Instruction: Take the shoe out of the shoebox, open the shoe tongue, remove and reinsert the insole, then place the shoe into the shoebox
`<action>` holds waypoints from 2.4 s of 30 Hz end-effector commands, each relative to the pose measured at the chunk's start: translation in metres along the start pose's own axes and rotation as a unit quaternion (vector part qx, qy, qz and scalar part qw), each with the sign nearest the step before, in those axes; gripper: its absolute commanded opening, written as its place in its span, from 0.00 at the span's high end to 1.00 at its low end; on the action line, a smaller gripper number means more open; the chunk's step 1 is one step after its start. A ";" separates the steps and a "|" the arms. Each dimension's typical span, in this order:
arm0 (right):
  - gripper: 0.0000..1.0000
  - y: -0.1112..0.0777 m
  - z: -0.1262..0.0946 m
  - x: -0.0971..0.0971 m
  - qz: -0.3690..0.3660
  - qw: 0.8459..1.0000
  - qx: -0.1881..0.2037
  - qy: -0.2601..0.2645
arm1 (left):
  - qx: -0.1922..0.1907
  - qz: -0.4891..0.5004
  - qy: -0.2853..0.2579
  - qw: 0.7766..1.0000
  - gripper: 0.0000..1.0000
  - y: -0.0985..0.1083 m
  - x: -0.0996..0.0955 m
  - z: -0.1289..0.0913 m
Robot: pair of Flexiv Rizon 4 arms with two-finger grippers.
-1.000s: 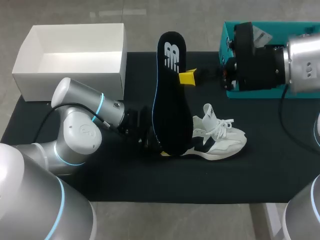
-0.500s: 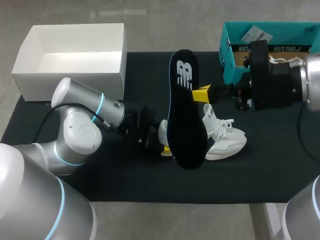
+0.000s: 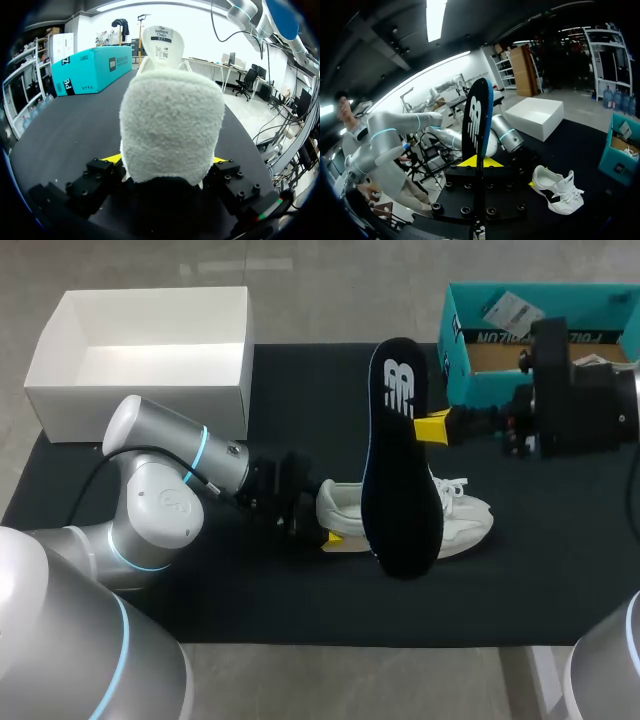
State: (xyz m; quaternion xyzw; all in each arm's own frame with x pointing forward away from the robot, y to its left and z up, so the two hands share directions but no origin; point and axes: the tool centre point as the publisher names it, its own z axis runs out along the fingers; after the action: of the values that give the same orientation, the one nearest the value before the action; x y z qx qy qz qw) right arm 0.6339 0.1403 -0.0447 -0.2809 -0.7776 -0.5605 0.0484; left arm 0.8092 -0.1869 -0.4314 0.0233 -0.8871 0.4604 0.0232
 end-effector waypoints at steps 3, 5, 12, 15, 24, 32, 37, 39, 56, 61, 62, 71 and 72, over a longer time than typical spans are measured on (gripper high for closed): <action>1.00 0.002 0.001 0.004 0.001 1.000 0.002 -0.005 | 0.000 0.000 0.000 1.000 1.00 0.000 0.000 0.000; 1.00 0.002 0.001 0.004 0.001 1.000 0.002 -0.005 | 0.000 0.000 0.000 1.000 1.00 0.000 0.000 0.000; 1.00 0.002 0.001 0.004 0.001 1.000 0.002 -0.005 | 0.000 0.000 0.000 1.000 1.00 0.000 0.000 0.000; 1.00 0.002 0.001 0.004 0.001 1.000 0.002 -0.005 | 0.000 0.000 0.000 1.000 1.00 0.000 0.000 0.000; 1.00 0.002 0.001 0.004 0.001 1.000 0.002 -0.005 | 0.000 0.000 0.000 1.000 1.00 0.000 0.000 0.000; 1.00 0.002 0.001 0.004 0.001 1.000 0.002 -0.005 | 0.000 0.000 0.000 1.000 1.00 0.000 0.000 0.000; 1.00 0.002 0.001 0.004 0.001 1.000 0.002 -0.005 | 0.000 0.000 0.000 1.000 0.25 0.000 0.000 0.000; 1.00 0.002 0.001 0.004 0.001 1.000 0.002 -0.005 | 0.000 0.000 0.000 1.000 0.00 0.000 0.000 0.000; 1.00 0.002 0.001 0.004 0.001 1.000 0.002 -0.005 | -0.084 0.020 0.039 0.995 0.00 -0.018 -0.007 -0.015; 1.00 0.002 0.001 0.004 0.001 1.000 0.002 -0.005 | -0.129 0.024 0.034 0.991 0.00 -0.020 -0.006 -0.017; 1.00 0.002 0.001 0.004 0.001 1.000 0.002 -0.005 | -0.140 0.025 0.030 0.989 0.00 -0.021 -0.005 -0.018; 1.00 0.002 0.001 0.004 0.001 1.000 0.002 -0.005 | -0.184 0.030 0.011 0.982 0.00 -0.021 -0.001 -0.019; 1.00 0.002 0.001 0.004 0.001 1.000 0.002 -0.005 | -0.184 0.030 0.011 0.982 0.00 -0.021 -0.001 -0.019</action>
State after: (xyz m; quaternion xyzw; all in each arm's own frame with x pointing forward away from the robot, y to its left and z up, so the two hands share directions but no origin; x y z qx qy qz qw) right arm 0.6292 0.1405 -0.0407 -0.2841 -0.7785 -0.5579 0.0448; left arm 0.8123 -0.1834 -0.4054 -0.0128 -0.9516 0.3062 0.0228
